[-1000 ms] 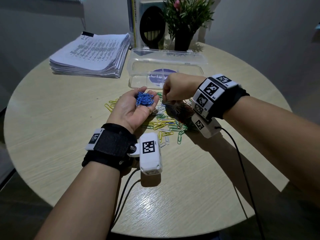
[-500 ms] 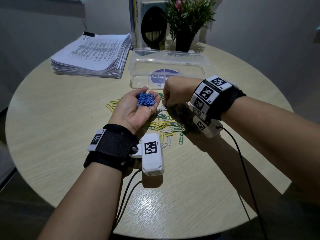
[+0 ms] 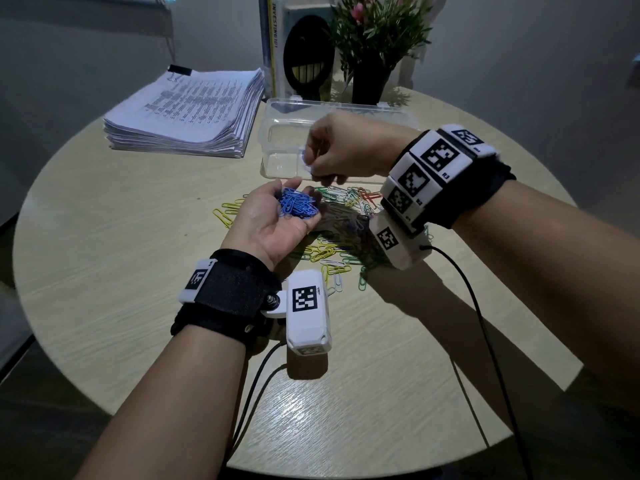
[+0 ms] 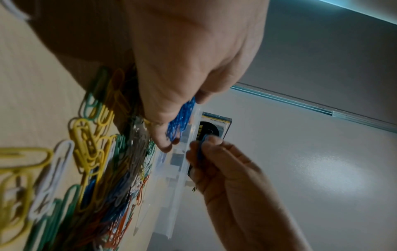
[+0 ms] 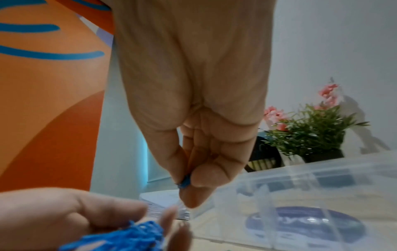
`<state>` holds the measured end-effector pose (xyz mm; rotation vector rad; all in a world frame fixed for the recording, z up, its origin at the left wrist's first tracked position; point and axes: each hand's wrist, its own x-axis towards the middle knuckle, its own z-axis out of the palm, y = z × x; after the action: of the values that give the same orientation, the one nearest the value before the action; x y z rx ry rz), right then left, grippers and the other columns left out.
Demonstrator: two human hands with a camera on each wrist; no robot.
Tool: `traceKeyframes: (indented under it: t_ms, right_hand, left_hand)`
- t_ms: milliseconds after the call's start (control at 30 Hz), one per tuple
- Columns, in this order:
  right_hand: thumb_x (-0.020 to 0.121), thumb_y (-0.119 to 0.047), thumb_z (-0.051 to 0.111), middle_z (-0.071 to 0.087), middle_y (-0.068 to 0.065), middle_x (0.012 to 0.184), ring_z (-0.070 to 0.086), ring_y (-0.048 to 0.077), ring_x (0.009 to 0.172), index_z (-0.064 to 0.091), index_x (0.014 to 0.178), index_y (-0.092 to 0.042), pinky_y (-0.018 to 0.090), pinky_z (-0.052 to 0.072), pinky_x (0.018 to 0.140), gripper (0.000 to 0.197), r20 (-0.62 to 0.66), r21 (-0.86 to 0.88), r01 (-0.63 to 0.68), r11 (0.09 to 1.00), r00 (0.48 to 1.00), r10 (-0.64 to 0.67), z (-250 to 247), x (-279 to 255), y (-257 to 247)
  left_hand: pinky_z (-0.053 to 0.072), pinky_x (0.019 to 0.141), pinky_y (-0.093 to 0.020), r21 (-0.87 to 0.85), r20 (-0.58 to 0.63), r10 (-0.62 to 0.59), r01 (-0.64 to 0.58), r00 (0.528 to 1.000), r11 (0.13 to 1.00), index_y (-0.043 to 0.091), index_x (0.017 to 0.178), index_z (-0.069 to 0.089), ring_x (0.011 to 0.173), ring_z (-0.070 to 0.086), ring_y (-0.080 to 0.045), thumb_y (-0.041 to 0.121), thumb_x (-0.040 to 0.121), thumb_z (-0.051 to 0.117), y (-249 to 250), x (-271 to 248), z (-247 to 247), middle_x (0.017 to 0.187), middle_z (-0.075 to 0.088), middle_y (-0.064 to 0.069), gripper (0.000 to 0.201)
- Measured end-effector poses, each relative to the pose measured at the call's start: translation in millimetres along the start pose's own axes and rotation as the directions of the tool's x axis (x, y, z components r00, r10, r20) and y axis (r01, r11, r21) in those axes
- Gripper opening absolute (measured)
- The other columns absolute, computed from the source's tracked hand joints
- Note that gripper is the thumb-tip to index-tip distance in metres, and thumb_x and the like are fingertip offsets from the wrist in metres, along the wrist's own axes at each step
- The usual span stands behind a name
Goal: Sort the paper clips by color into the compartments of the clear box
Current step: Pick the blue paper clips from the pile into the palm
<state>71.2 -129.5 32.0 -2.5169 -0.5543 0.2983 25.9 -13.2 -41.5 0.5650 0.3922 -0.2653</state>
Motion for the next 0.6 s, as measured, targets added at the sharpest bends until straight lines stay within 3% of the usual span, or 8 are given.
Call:
traceKeyframes:
  t_ms: [100,200,300,433,600]
  right_hand:
    - [0.089,-0.005,0.063,0.069,0.011,0.083,0.071,0.022,0.074,0.062,0.092,-0.006,0.026,0.060,0.062,0.004,0.040,0.043,0.027,0.999,0.999,-0.029,2,0,-10]
    - [0.090,-0.004,0.060,0.067,0.012,0.082,0.069,0.022,0.073,0.063,0.090,-0.005,0.028,0.060,0.064,0.003,0.037,0.003,-0.020,1.000,0.999,0.020,-5,-6,-6]
    - [0.088,-0.002,0.062,0.067,0.009,0.075,0.067,0.018,0.065,0.065,0.082,-0.007,0.024,0.058,0.059,0.008,0.059,-0.099,-0.107,0.989,0.992,0.113,-12,-16,5]
    - [0.082,-0.007,0.069,0.066,-0.003,0.069,0.061,0.010,0.059,0.073,0.090,-0.013,0.032,0.057,0.074,0.011,0.088,-0.358,-0.152,0.921,0.977,0.195,-7,-31,21]
    - [0.081,-0.009,0.070,0.065,-0.002,0.073,0.059,0.014,0.065,0.074,0.087,-0.017,0.027,0.052,0.069,0.011,0.157,-0.365,-0.157,0.918,0.961,0.227,0,-41,30]
  left_hand:
    - [0.044,0.090,-0.043,0.002,0.015,-0.012,0.012,1.000,1.000,0.003,0.092,0.053,0.080,0.054,-0.025,0.023,0.103,0.027,-2,-1,1,0.092,0.056,-0.019,0.034]
    - [0.047,0.079,-0.044,-0.039,-0.005,-0.008,0.008,1.000,0.999,0.002,0.090,0.054,0.082,0.053,-0.026,0.022,0.103,0.028,-2,1,0,0.094,0.052,-0.019,0.035]
    - [0.046,0.083,-0.044,-0.014,-0.014,0.003,-0.004,1.000,1.000,0.001,0.090,0.054,0.087,0.055,-0.028,0.018,0.103,0.029,-2,2,-1,0.097,0.053,-0.020,0.033]
    - [0.049,0.080,-0.039,0.000,0.023,-0.002,0.002,1.000,1.000,0.001,0.087,0.053,0.082,0.054,-0.025,0.010,0.101,0.035,-6,-2,1,0.092,0.050,-0.019,0.024]
    - [0.052,0.074,-0.038,0.017,0.044,-0.006,0.006,0.999,1.000,0.001,0.086,0.052,0.082,0.054,-0.023,0.009,0.100,0.037,-8,-6,2,0.089,0.050,-0.018,0.021]
